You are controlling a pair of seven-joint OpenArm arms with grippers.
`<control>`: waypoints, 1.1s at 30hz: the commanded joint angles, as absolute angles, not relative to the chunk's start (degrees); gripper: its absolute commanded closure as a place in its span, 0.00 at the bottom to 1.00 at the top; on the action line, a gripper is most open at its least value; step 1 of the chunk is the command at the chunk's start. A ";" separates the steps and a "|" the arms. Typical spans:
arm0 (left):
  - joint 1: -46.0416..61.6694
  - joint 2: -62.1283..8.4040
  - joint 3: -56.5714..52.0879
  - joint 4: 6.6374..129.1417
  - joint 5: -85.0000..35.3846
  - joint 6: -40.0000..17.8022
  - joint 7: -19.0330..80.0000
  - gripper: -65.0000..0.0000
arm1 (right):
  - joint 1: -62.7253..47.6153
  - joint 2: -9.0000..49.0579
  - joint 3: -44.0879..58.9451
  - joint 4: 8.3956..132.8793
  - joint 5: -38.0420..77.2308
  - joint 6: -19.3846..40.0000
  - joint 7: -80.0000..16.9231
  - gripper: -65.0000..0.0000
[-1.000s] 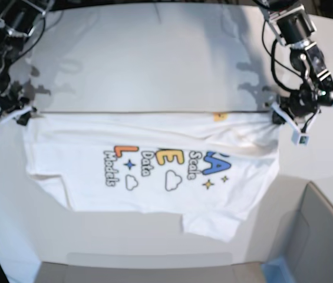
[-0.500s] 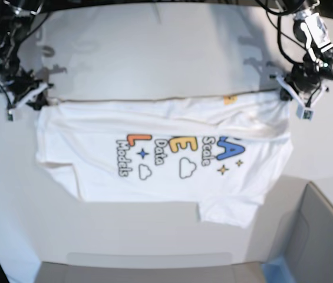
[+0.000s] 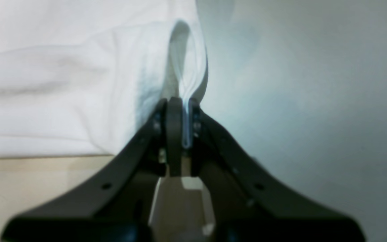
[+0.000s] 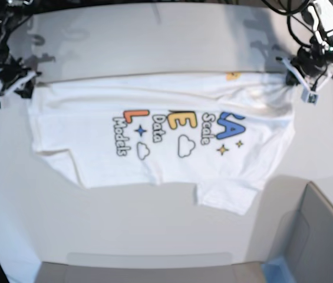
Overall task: Layout the t-shirt on the table in an organized manner, then fold the t-shirt properly
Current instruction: 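Release the collar with the right gripper and move it beside the shirt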
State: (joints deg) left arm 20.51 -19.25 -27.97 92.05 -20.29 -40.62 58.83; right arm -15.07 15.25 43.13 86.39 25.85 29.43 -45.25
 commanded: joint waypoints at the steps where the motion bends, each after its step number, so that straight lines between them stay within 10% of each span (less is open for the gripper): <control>1: 22.99 -19.56 -27.91 90.86 -13.23 -40.00 68.53 1.00 | -15.96 16.22 43.65 86.99 24.22 29.41 -46.46 1.00; 17: 23.96 -19.82 -28.09 90.95 -13.23 -40.00 74.15 1.00 | -16.84 16.22 43.82 87.16 24.22 29.41 -46.29 0.92; 33: 21.58 -21.14 -35.12 100.00 -13.14 -40.00 80.00 0.75 | -16.40 16.13 43.91 87.43 24.22 29.41 -46.20 0.76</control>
